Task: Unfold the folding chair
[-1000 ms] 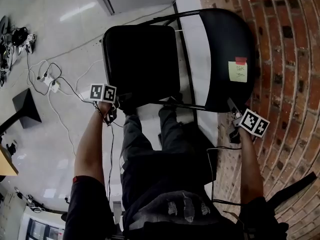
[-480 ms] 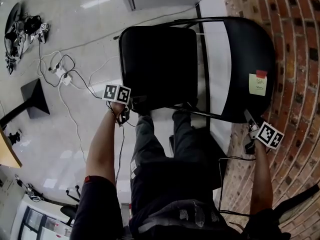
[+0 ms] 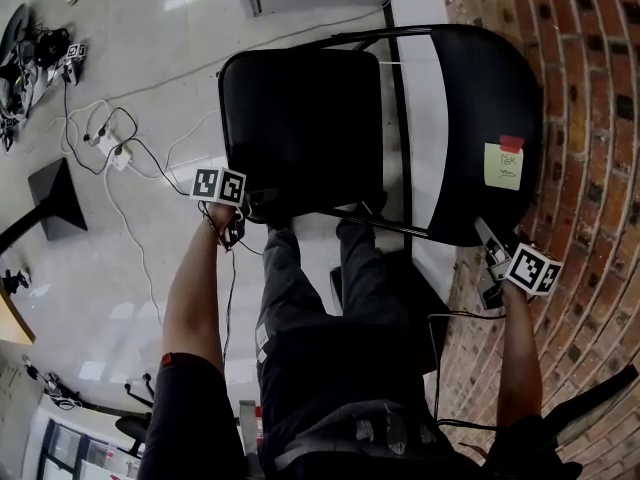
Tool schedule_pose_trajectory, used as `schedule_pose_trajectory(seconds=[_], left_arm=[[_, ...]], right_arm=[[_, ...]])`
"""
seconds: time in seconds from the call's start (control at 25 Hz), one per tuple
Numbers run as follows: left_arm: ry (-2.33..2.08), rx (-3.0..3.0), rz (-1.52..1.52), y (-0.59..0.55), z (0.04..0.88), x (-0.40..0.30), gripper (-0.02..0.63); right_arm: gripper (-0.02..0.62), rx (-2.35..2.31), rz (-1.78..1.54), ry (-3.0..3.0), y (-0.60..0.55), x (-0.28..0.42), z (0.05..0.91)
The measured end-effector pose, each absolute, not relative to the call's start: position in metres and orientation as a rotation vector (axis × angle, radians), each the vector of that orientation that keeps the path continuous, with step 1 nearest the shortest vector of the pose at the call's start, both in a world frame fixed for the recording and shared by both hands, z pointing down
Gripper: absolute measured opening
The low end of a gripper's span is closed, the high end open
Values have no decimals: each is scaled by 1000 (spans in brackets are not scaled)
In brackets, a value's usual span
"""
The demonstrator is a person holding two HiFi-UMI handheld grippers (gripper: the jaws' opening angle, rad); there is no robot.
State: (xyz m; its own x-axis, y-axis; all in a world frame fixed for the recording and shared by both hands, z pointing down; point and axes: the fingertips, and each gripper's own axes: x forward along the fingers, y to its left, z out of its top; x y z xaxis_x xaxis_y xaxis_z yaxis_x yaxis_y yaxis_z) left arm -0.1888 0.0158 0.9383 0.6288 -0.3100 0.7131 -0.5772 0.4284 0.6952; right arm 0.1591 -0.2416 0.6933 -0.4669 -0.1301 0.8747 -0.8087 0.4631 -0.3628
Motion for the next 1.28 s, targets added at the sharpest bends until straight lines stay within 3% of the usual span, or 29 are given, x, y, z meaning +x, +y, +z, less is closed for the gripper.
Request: schedule_pose_trajectory(seconds=[0.56,1.28], left_arm=[[-880,1148,159,49,970,-216,479],[-892,1144,146,75,1003,-240,496]], right_arm=[[115,569,1103,-1951,-192,95,681],[137,492,1153,-1925,-151,51,683]])
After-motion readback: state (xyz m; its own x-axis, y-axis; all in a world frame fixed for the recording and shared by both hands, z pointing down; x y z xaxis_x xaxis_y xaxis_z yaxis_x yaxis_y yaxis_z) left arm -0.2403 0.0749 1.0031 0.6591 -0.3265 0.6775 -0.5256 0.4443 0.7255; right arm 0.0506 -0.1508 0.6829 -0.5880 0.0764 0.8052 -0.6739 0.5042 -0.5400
